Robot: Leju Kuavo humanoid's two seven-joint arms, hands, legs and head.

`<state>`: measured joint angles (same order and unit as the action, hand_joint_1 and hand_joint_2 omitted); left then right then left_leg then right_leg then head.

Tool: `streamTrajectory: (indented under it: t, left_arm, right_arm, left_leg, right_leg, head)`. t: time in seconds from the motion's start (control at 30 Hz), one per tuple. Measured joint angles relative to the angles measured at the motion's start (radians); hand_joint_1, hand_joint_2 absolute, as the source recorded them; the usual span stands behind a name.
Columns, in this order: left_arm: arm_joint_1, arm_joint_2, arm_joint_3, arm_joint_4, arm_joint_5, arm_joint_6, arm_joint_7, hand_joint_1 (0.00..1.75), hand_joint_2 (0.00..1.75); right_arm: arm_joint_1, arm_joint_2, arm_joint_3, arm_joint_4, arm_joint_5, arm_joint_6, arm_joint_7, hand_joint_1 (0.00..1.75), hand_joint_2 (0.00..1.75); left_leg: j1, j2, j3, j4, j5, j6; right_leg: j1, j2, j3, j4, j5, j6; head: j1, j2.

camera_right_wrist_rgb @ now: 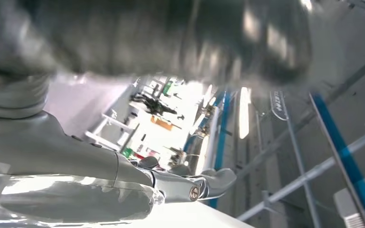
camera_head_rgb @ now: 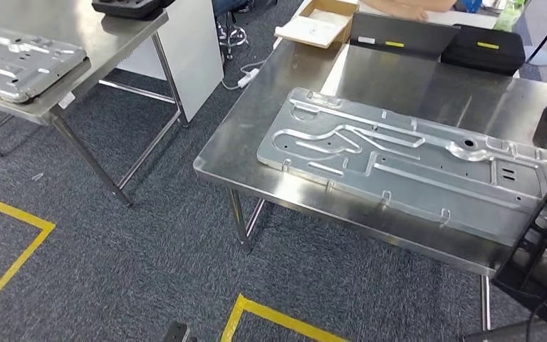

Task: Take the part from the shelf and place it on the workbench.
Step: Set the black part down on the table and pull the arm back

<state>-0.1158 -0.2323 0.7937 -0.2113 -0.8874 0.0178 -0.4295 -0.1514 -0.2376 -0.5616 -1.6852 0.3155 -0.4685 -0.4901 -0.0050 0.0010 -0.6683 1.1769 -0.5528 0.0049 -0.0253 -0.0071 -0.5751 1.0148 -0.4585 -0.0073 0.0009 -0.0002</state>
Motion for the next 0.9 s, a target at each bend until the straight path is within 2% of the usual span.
streamTrajectory:
  t: [0.03, 0.07, 0.1, 0.13, 0.17, 0.23, 0.27, 0.3, 0.37, 0.4, 0.43, 0.47, 0.53, 0.57, 0.6, 0.63, 0.67, 0.7, 0.73, 0.77, 0.8, 0.83, 0.87, 0.9]
  left_arm:
    - [0.000, 0.000, 0.000, 0.000, 0.000, 0.000, 0.000, 0.00, 0.00]
    - [0.000, 0.000, 0.001, 0.000, 0.000, 0.000, 0.000, 0.00, 0.00]
    - [0.000, 0.000, 0.001, 0.000, 0.000, 0.000, 0.000, 0.00, 0.00]
    - [0.000, 0.000, 0.001, 0.000, 0.000, 0.000, 0.000, 0.00, 0.00]
    - [-0.001, 0.000, 0.001, 0.000, 0.000, 0.000, 0.000, 0.00, 0.00]
    - [-0.004, 0.000, 0.001, 0.000, 0.000, 0.000, 0.000, 0.00, 0.00]
    - [-0.005, 0.000, 0.001, 0.000, 0.000, 0.000, 0.000, 0.00, 0.00]
    - [-0.006, 0.000, 0.002, 0.000, 0.000, 0.000, 0.001, 0.00, 0.00]
    - [-0.006, 0.000, 0.002, 0.000, 0.000, 0.000, 0.001, 0.00, 0.00]
    - [-0.006, 0.000, 0.002, 0.000, -0.001, 0.000, 0.001, 0.00, 0.00]
    - [-0.006, -0.001, 0.002, 0.000, -0.001, 0.000, 0.002, 0.00, 0.00]
    - [-0.006, -0.001, 0.003, 0.000, -0.002, 0.000, 0.002, 0.00, 0.00]
    - [-0.006, -0.001, 0.003, 0.000, -0.004, 0.000, 0.004, 0.00, 0.00]
    - [-0.005, -0.001, 0.003, 0.000, -0.006, 0.000, 0.004, 0.00, 0.00]
    - [-0.005, -0.001, 0.003, 0.000, -0.007, 0.000, 0.005, 0.00, 0.00]
    - [-0.004, -0.001, 0.003, 0.000, -0.008, 0.000, 0.006, 0.00, 0.00]
    - [-0.004, -0.001, 0.003, 0.000, -0.008, 0.000, 0.006, 0.00, 0.00]
    - [-0.004, -0.001, 0.003, 0.000, -0.008, 0.000, 0.006, 0.00, 0.00]
    - [-0.004, -0.001, 0.003, 0.000, -0.009, 0.000, 0.007, 0.00, 0.00]
    - [-0.005, -0.002, 0.003, 0.000, -0.009, 0.000, 0.007, 0.00, 0.00]
    - [-0.005, -0.002, 0.003, 0.000, -0.009, 0.000, 0.007, 0.00, 0.00]
    - [-0.005, -0.002, 0.003, 0.000, -0.009, 0.000, 0.007, 0.00, 0.00]
    - [-0.004, -0.002, 0.003, 0.000, -0.010, 0.000, 0.007, 0.00, 0.00]
    - [-0.004, -0.001, 0.004, 0.000, -0.010, 0.000, 0.007, 0.00, 0.00]
  right_arm:
    - [0.010, 0.014, 0.005, -0.010, 0.003, -0.003, -0.002, 0.00, 1.75]
    - [0.021, 0.028, 0.012, -0.018, 0.006, -0.006, -0.006, 0.00, 1.75]
    - [0.030, 0.040, 0.019, -0.026, 0.008, -0.010, -0.009, 0.00, 1.75]
    - [0.037, 0.051, 0.024, -0.032, 0.008, -0.014, -0.013, 0.00, 1.75]
    - [0.043, 0.059, 0.029, -0.038, 0.002, -0.017, -0.014, 0.00, 1.75]
    - [0.049, 0.070, 0.035, -0.048, -0.016, -0.018, -0.016, 0.00, 1.75]
    - [0.051, 0.074, 0.037, -0.052, -0.026, -0.017, -0.016, 0.00, 1.75]
    - [0.051, 0.078, 0.039, -0.056, -0.035, -0.015, -0.016, 0.00, 1.75]
    - [0.053, 0.085, 0.042, -0.061, -0.053, -0.009, -0.017, 0.00, 1.75]
    - [0.056, 0.089, 0.042, -0.063, -0.062, -0.006, -0.018, 0.00, 1.75]
    - [0.057, 0.092, 0.042, -0.064, -0.068, -0.005, -0.020, 0.00, 1.75]
    - [0.059, 0.094, 0.042, -0.066, -0.073, -0.005, -0.022, 0.00, 1.75]
    - [0.061, 0.099, 0.042, -0.067, -0.078, -0.010, -0.027, 0.00, 1.75]
    - [0.063, 0.102, 0.042, -0.067, -0.079, -0.013, -0.029, 0.00, 1.75]
    - [0.064, 0.104, 0.042, -0.067, -0.080, -0.016, -0.030, 0.00, 1.75]
    - [0.065, 0.105, 0.042, -0.067, -0.081, -0.018, -0.031, 0.00, 1.75]
    - [0.065, 0.106, 0.042, -0.068, -0.082, -0.019, -0.031, 0.00, 1.75]
    - [0.065, 0.107, 0.042, -0.069, -0.082, -0.019, -0.031, 0.00, 1.75]
    - [0.064, 0.107, 0.042, -0.071, -0.082, -0.019, -0.032, 0.00, 1.75]
    - [0.064, 0.107, 0.042, -0.073, -0.082, -0.020, -0.032, 0.00, 1.75]
    - [0.064, 0.107, 0.042, -0.075, -0.082, -0.020, -0.032, 0.00, 1.75]
    - [0.064, 0.107, 0.042, -0.077, -0.082, -0.020, -0.033, 0.00, 1.75]
    - [0.064, 0.108, 0.042, -0.078, -0.082, -0.020, -0.033, 0.00, 1.75]
    - [0.064, 0.109, 0.042, -0.078, -0.082, -0.020, -0.033, 0.00, 1.75]
  left_leg:
    - [0.004, 0.000, -0.016, 0.063, -0.036, -0.005]
    - [0.007, 0.000, -0.022, 0.110, -0.053, -0.009]
    - [0.008, 0.000, -0.012, 0.125, -0.048, -0.011]
    - [0.009, 0.000, 0.015, 0.103, -0.026, -0.011]
    - [0.009, 0.000, 0.059, 0.049, 0.002, -0.008]
    - [0.006, -0.001, 0.157, -0.095, 0.021, 0.002]
    - [0.004, -0.002, 0.187, -0.145, 0.021, 0.009]
    - [0.000, -0.003, 0.199, -0.173, 0.017, 0.016]
    - [-0.002, -0.002, 0.191, -0.186, 0.038, 0.032]
    - [-0.001, 0.000, 0.183, -0.192, 0.051, 0.041]
    - [0.001, 0.003, 0.172, -0.198, 0.067, 0.050]
    - [0.003, 0.005, 0.159, -0.203, 0.084, 0.057]
    - [0.000, 0.008, 0.125, -0.202, 0.111, 0.063]
    - [-0.001, 0.009, 0.106, -0.199, 0.124, 0.063]
    - [-0.002, 0.010, 0.087, -0.196, 0.137, 0.062]
    - [-0.002, 0.011, 0.068, -0.191, 0.147, 0.060]
    - [-0.002, 0.011, 0.049, -0.184, 0.157, 0.057]
    - [-0.002, 0.011, 0.033, -0.175, 0.164, 0.053]
    - [-0.002, 0.011, 0.020, -0.165, 0.171, 0.049]
    - [-0.004, 0.011, 0.011, -0.158, 0.177, 0.043]
    - [-0.004, 0.011, 0.007, -0.153, 0.184, 0.037]
    - [-0.005, 0.010, 0.005, -0.153, 0.192, 0.031]
    - [-0.003, 0.010, 0.004, -0.154, 0.198, 0.024]
    - [-0.002, 0.008, -0.002, -0.150, 0.192, 0.018]
  right_leg:
    - [0.001, 0.000, -0.013, 0.002, 0.009, -0.001]
    - [0.002, 0.000, -0.027, 0.005, 0.018, -0.001]
    - [0.003, 0.000, -0.042, 0.008, 0.026, 0.000]
    - [0.003, 0.001, -0.055, 0.012, 0.035, 0.002]
    - [0.003, 0.001, -0.068, 0.015, 0.043, 0.005]
    - [0.003, 0.002, -0.084, 0.016, 0.061, 0.013]
    - [0.003, 0.002, -0.087, 0.014, 0.071, 0.019]
    - [0.002, 0.001, -0.087, 0.010, 0.081, 0.026]
    - [0.000, 0.001, -0.086, -0.001, 0.099, 0.040]
    - [-0.001, 0.002, -0.091, 0.002, 0.090, 0.044]
    - [-0.001, 0.004, -0.100, 0.021, 0.060, 0.047]
    - [-0.001, 0.005, -0.114, 0.060, 0.012, 0.048]
    - [0.000, 0.005, -0.143, 0.186, -0.093, 0.051]
    - [0.000, 0.005, -0.151, 0.244, -0.116, 0.053]
    - [0.000, 0.005, -0.145, 0.279, -0.115, 0.054]
    - [0.000, 0.005, -0.122, 0.279, -0.095, 0.055]
    - [-0.001, 0.005, -0.079, 0.241, -0.068, 0.055]
    - [-0.001, 0.004, -0.022, 0.175, -0.056, 0.054]
    - [0.000, 0.004, 0.036, 0.098, -0.061, 0.052]
    - [0.003, 0.004, 0.078, 0.037, -0.074, 0.048]
    - [0.006, 0.004, 0.101, 0.000, -0.089, 0.044]
    - [0.009, 0.005, 0.105, -0.014, -0.093, 0.038]
    - [0.008, 0.003, 0.097, -0.012, -0.085, 0.031]
    - [0.007, 0.002, 0.089, -0.013, -0.074, 0.023]
  head:
    - [0.000, 0.000]
    - [0.000, 0.000]
    - [0.000, 0.000]
    - [0.000, 0.000]
    - [0.000, 0.000]
    - [0.000, 0.000]
    - [0.000, 0.000]
    - [0.000, 0.000]
    - [-0.002, 0.000]
    - [-0.002, 0.000]
    - [-0.001, 0.000]
    - [-0.001, 0.000]
    - [-0.001, 0.000]
    - [-0.001, 0.000]
    - [-0.001, 0.000]
    - [-0.001, 0.000]
    - [-0.001, 0.000]
    - [-0.001, 0.000]
    - [-0.001, 0.000]
    - [-0.002, 0.000]
    - [-0.002, 0.000]
    - [-0.001, 0.000]
    - [-0.001, 0.000]
    - [-0.001, 0.000]
